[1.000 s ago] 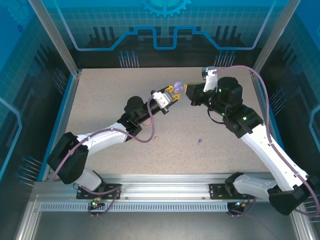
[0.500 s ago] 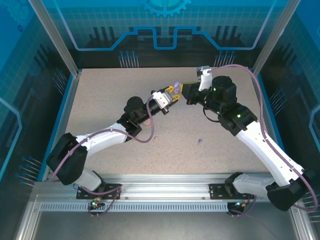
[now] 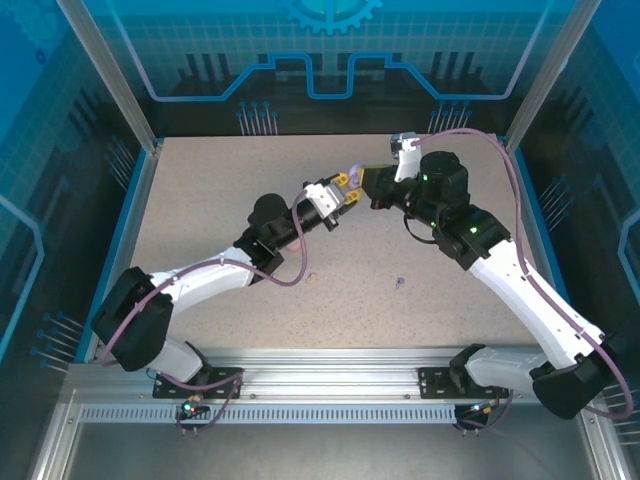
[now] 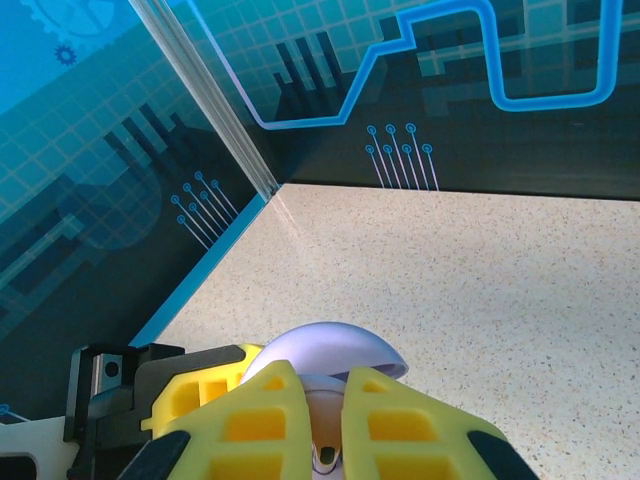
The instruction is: Insert the wireless bluetooth earbuds into the charging case
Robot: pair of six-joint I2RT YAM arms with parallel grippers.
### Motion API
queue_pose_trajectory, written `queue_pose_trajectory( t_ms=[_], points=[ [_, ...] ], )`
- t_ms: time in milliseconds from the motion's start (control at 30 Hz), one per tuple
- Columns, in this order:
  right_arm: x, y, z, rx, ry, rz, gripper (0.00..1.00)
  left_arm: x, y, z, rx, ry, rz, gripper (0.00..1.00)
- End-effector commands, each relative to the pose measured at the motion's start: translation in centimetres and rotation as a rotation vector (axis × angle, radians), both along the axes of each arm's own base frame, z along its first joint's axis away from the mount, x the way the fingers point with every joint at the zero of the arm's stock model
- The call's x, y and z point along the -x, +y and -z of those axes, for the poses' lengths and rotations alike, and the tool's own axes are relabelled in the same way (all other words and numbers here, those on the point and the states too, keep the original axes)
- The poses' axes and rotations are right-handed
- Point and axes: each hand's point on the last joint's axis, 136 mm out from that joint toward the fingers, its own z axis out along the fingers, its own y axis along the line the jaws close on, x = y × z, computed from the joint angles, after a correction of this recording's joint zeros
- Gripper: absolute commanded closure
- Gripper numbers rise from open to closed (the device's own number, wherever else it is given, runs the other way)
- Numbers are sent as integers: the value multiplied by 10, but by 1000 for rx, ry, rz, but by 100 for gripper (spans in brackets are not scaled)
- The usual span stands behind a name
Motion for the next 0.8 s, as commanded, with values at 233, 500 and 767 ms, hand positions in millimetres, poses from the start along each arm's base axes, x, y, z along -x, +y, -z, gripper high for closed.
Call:
queue_pose_trajectory(
  t_ms=[233,500,767],
  points=[
    [0,9,20,35,18,-28,93,12,1,-38,75,-51,25,100],
    [9,9,24,64,-1,-70,94,10,2,-38,75,-50,18,100],
    [17,19,33,103,9,-162,95,9,1,-40,83,-49,19,100]
  ],
)
